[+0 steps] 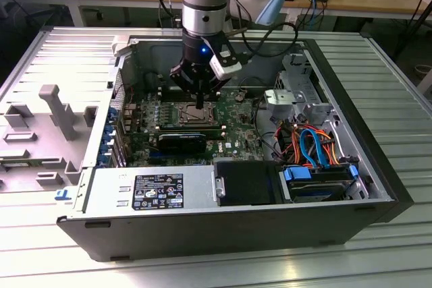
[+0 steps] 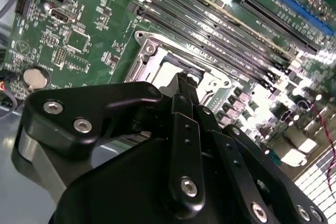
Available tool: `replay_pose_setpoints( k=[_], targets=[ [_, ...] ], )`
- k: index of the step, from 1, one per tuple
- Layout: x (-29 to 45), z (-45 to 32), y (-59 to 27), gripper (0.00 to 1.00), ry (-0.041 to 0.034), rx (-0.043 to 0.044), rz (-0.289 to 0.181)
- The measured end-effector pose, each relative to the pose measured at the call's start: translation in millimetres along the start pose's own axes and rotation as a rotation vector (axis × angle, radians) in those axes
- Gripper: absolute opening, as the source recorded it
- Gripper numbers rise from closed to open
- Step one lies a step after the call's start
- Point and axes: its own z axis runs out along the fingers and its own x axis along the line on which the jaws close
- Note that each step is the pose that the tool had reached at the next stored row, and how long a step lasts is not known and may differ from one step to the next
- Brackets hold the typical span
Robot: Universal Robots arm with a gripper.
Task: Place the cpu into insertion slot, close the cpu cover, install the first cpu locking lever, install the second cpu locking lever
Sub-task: 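Install the first cpu locking lever, then install the second cpu locking lever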
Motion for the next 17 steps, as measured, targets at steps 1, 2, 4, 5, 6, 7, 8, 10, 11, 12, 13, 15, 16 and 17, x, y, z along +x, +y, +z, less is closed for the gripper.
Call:
replay_pose_setpoints(
  k=[1, 2, 4, 5, 6, 7, 8, 10, 11, 12, 13, 15, 16, 17],
  targets=[
    [0.0, 0.2, -1.8, 0.11, 0.0001, -0.0051, 0.001],
    [0.0, 0.3, -3.4, 0.11, 0.0002, -0.0059, 0.001],
    [0.0, 0.6, -6.6, 0.11, 0.0004, -0.0071, 0.002],
    [0.0, 0.7, -7.4, 0.11, 0.0005, -0.0098, 0.002],
    [0.0, 0.7, -7.5, 0.11, 0.0004, -0.0108, 0.002],
    [0.0, 0.7, -7.5, 0.11, 0.0004, -0.0109, 0.002],
    [0.0, 0.7, -7.5, 0.11, 0.0004, -0.0109, 0.002],
    [-0.1, 0.7, -7.5, 0.11, 0.0004, -0.0109, 0.002],
    [0.0, 0.7, -7.5, 0.11, 0.0004, -0.0109, 0.002],
    [0.0, 0.7, -7.5, 0.11, 0.0004, -0.0109, 0.002],
    [0.0, 0.7, -7.5, 0.11, 0.0005, -0.011, 0.002],
    [0.0, 0.7, -7.7, 0.11, 0.0004, -0.011, 0.002],
    [-0.1, 0.8, -8.2, 0.11, 0.0004, -0.0111, 0.002],
    [-0.1, 0.9, -9.6, 0.11, 0.0004, -0.011, 0.002]
  ],
)
